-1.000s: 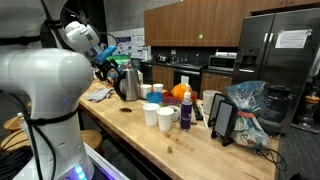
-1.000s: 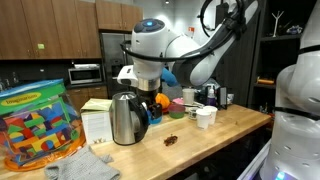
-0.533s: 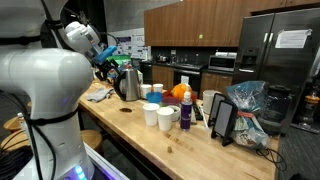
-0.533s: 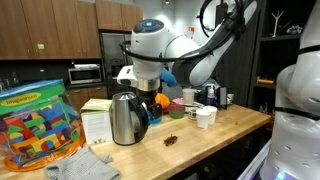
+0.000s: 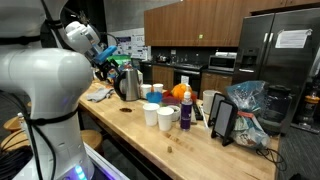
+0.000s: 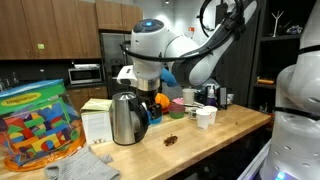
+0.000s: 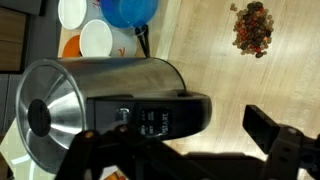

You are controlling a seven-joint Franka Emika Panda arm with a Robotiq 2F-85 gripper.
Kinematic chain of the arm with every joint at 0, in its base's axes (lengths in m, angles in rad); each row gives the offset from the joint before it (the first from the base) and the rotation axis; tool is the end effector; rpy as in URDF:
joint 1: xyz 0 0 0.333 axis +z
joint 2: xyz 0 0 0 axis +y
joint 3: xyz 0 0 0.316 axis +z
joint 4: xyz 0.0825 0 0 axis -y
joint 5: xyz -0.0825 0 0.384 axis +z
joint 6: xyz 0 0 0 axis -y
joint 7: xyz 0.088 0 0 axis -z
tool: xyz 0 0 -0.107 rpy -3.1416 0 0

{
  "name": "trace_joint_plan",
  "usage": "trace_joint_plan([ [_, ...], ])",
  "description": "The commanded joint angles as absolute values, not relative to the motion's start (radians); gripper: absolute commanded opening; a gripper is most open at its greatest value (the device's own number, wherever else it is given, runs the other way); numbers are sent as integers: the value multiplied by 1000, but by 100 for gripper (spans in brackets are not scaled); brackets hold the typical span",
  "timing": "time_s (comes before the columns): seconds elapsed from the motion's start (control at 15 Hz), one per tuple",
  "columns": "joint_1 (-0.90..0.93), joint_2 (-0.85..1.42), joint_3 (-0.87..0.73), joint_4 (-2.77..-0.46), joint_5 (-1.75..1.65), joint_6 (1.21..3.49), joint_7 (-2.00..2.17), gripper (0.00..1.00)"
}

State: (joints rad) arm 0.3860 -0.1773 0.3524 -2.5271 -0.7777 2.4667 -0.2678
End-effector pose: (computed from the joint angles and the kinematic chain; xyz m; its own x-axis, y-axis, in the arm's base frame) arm 0.3377 0.3070 0.3462 0.0287 0.9741 -0.2242 0.8645 0.0884 0.4948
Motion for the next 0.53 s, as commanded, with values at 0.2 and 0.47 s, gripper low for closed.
trace_joint_plan([
  [0.2,376,-169,345,-2535,-758,2477,-283,100],
  [0.47,379,-192,345,-2545,-751,2477,-284,100],
])
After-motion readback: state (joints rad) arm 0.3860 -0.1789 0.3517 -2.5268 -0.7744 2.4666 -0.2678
